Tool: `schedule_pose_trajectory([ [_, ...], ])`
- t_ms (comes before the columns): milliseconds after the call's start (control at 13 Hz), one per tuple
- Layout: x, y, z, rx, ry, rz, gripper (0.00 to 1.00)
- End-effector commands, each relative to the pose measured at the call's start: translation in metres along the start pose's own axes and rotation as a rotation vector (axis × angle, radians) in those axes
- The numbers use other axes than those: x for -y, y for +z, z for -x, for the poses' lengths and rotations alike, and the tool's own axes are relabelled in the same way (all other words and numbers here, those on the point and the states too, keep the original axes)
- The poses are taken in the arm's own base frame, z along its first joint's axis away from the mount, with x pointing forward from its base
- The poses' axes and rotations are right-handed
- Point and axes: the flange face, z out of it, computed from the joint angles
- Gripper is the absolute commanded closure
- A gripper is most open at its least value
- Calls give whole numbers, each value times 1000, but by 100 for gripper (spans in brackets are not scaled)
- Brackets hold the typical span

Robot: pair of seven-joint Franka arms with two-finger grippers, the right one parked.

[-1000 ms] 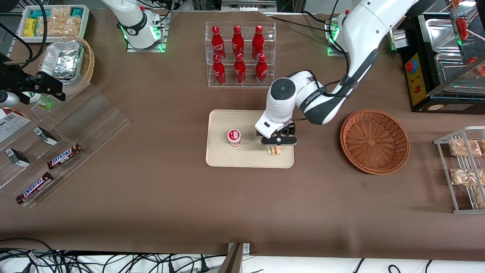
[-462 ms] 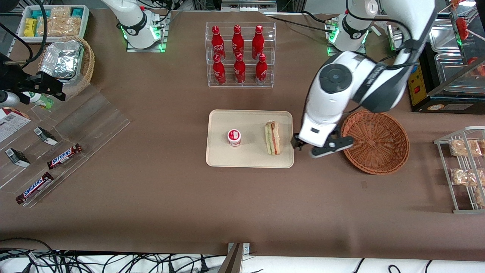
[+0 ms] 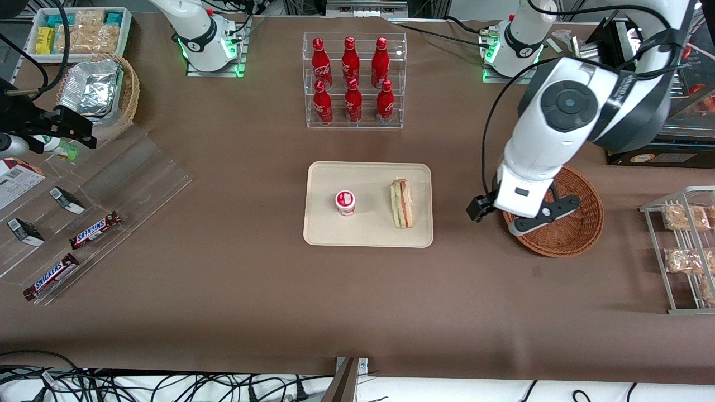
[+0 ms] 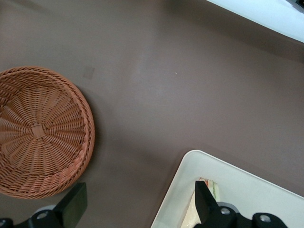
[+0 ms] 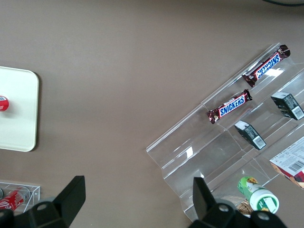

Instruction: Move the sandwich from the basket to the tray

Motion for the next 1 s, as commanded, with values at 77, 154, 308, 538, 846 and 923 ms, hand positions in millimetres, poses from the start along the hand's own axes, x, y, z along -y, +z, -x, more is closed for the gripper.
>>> schedule_pose_trajectory([
  [77, 41, -36, -8, 48, 60, -14, 0],
  [154, 55, -43, -13, 61, 72, -16, 0],
  [308, 84, -59, -23, 78, 106, -11, 0],
  [538, 136, -83, -38, 121, 188, 13, 0],
  [846, 179, -101, -44, 157, 329, 31, 0],
  [923, 186, -103, -46, 154, 379, 34, 0],
])
